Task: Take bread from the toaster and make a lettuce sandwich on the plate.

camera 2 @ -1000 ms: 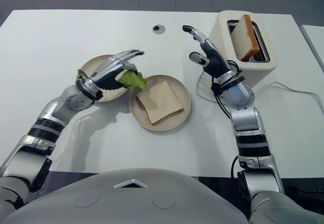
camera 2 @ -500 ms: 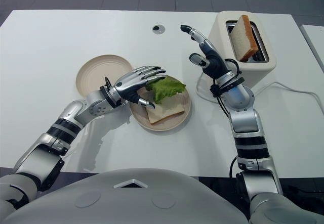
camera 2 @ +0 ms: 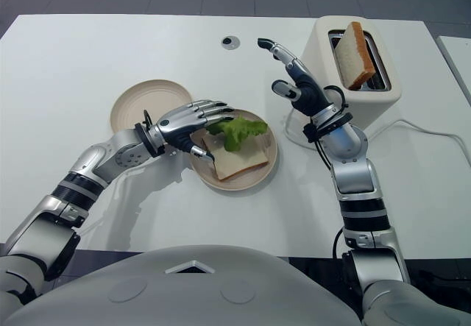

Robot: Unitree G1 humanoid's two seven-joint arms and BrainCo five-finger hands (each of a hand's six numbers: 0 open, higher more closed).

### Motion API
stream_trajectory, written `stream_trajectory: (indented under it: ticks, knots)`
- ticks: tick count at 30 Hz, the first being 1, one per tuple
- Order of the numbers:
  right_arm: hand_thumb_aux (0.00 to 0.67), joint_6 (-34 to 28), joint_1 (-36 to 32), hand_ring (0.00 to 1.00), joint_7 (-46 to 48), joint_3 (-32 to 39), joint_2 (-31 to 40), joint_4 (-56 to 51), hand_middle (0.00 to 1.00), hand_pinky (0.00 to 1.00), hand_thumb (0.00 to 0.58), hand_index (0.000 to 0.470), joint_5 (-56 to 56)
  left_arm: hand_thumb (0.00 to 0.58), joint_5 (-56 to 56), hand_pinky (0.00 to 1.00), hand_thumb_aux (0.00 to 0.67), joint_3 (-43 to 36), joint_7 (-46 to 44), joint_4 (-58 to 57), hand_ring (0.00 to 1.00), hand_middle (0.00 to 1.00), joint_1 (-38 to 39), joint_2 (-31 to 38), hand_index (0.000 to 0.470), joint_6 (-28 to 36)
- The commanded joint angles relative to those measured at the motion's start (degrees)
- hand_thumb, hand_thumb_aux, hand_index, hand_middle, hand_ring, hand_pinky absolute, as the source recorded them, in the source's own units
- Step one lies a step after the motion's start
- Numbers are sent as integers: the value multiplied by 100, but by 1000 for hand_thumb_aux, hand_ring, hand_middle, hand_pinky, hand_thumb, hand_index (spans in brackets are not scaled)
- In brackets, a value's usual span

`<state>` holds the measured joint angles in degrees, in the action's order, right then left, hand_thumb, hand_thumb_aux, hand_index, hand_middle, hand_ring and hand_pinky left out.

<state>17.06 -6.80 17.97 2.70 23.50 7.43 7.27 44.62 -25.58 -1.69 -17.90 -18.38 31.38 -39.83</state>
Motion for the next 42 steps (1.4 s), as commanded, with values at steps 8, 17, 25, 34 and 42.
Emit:
stream_trajectory:
  ticks: [8, 17, 25, 34, 42]
  knots:
    - [0, 9, -32, 0, 27, 134, -53, -62, 0, 0, 0, 0, 58, 0, 1199, 0, 0, -230, 1391, -627, 0, 0, -710, -283, 0, 692]
    - [0, 26, -53, 0, 28, 149, -43, -95, 0, 0, 0, 0, 68, 0, 378, 0, 0, -428, 760, -111, 0, 0, -390, -165, 0, -261]
    - [0, 64, -47, 0, 18, 163, -55, -161, 0, 0, 0, 0, 79, 580, 415, 0, 670, -531, 471, 82, 0, 0, -181, -46, 470, -481]
    - [0, 63, -15, 0, 33, 191, -59, -168, 0, 0, 0, 0, 108, 580, 328, 0, 670, -155, 1077, 541, 0, 0, -186, -221, 470, -524]
    - [0, 74, -4, 0, 31, 218, -61, -205, 0, 0, 0, 0, 128, 0, 533, 0, 0, -37, 1344, 164, 0, 0, -300, -318, 0, -277]
